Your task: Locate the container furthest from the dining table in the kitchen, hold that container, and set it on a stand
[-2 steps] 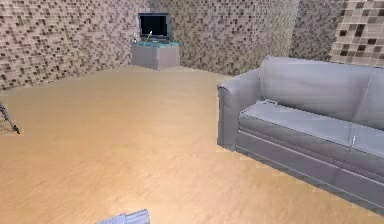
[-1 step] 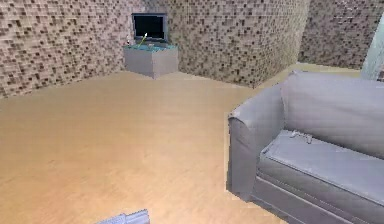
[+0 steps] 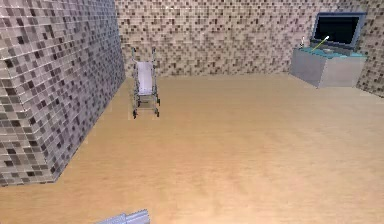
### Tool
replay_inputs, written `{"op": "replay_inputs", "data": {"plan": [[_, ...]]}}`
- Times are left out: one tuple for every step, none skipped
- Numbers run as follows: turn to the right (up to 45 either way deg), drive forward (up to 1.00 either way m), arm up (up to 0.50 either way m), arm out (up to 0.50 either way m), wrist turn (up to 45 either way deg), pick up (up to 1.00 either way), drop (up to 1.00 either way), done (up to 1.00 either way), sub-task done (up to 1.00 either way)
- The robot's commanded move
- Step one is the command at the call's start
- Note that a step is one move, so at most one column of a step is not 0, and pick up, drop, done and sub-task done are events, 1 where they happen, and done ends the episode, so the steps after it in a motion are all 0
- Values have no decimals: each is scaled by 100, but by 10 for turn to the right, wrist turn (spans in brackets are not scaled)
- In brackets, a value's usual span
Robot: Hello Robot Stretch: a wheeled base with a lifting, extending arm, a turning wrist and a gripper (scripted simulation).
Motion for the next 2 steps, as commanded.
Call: {"op": "replay_inputs", "data": {"plan": [[0, 5, 0, 0, 0, 0, 0, 0, 0], [240, 0, 0, 0, 0, 0, 0, 0, 0]]}}
